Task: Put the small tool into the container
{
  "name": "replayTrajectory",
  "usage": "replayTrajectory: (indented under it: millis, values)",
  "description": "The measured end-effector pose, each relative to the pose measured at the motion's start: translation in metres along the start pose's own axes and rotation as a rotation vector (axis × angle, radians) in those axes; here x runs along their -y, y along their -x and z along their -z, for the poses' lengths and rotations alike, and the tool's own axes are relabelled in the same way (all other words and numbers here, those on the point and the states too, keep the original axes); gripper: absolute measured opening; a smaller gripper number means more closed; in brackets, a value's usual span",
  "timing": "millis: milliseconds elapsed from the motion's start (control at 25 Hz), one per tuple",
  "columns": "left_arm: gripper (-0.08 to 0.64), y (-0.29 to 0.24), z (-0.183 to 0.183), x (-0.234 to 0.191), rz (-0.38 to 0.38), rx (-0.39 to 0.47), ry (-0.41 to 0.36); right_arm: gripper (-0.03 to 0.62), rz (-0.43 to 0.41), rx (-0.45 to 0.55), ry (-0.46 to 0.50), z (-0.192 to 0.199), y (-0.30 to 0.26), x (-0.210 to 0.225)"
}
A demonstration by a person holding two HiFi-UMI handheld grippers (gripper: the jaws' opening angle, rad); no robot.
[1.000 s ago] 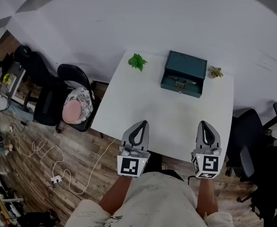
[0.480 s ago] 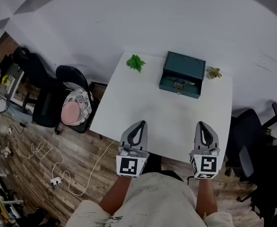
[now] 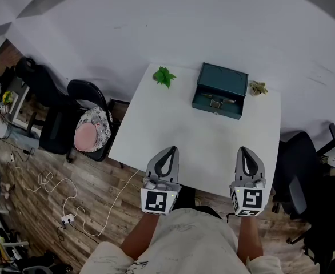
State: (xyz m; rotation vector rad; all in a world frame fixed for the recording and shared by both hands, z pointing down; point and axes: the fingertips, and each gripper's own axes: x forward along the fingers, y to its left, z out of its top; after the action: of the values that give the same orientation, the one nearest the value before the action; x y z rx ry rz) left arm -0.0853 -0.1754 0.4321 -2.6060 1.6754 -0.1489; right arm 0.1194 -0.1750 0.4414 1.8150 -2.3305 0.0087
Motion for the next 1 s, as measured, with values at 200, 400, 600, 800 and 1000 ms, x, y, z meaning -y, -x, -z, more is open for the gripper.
replayTrajectory:
  millis: [200,400,600,800,1000]
  values:
    - [0.006,0.001,0.001,0.0,-0.002,-0.003,-0.001,0.015,-0.033,-0.015,0.025,0.003,-0.002,-0.007]
    - [0.006,0.002,0.002,0.002,-0.001,-0.011,-0.001,0.015,-0.044,-0.026,0.038,0.006,-0.002,-0.012]
    - [0.006,0.003,0.002,0.003,0.001,-0.015,-0.008,0.015,-0.043,-0.022,0.038,0.005,-0.001,-0.01]
    - [0.006,0.004,0.002,0.008,0.007,-0.014,-0.012,0.015,-0.042,-0.018,0.035,0.005,0.002,-0.008]
    - [0.006,0.008,0.002,0.012,0.011,-0.023,-0.027,0.015,-0.048,-0.013,0.037,0.003,0.006,-0.01]
